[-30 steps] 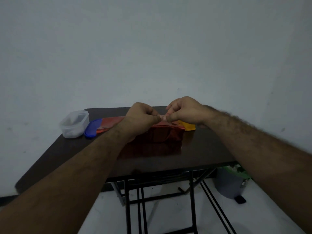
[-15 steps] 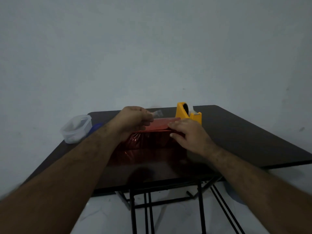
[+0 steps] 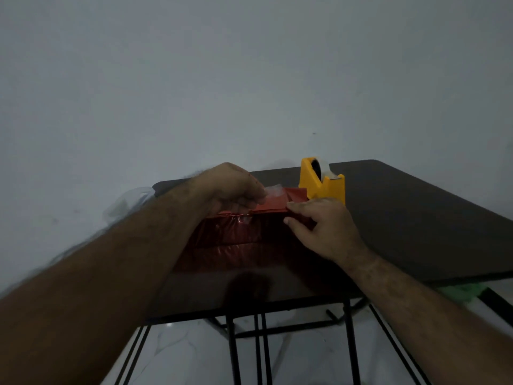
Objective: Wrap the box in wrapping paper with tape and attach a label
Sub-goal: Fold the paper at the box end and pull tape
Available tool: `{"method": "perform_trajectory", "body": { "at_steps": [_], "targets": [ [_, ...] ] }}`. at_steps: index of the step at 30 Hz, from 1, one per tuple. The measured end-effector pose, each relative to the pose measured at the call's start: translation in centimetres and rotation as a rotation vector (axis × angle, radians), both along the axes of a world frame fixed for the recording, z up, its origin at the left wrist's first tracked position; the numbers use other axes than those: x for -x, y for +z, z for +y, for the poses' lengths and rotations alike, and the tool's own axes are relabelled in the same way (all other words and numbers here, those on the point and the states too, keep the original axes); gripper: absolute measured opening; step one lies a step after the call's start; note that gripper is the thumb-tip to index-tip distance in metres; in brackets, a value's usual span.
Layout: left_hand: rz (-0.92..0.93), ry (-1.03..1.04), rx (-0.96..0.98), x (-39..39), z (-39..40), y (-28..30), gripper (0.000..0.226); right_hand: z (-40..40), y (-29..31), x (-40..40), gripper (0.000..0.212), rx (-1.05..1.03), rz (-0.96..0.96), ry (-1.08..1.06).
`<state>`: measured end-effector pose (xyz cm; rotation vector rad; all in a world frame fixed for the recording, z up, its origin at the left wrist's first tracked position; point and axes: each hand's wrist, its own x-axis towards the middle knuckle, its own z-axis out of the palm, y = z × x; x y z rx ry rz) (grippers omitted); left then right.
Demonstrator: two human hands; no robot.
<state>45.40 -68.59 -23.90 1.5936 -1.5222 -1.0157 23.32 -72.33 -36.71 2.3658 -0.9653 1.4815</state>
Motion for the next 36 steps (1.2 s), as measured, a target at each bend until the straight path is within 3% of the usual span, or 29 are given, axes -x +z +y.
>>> {"method": "perform_trajectory", "body": {
  "at_steps": [7, 16, 36],
  "targets": [
    [-0.16, 0.02, -0.132, 1.8, -1.3, 0.2, 0.011, 0.7, 0.0, 0.1, 0.04, -0.068, -0.052, 0.031],
    [-0.139, 0.06, -0.271, 2.3, -1.6, 0.4, 0.016, 0.8, 0.0, 0.2, 0.05, -0.142, -0.065, 0.069],
    [-0.382, 0.099, -0.258, 4.0, -2.0, 0.2, 0.016, 1.1, 0.2, 0.2, 0.051, -0.154, -0.066, 0.066]
  ]
}}
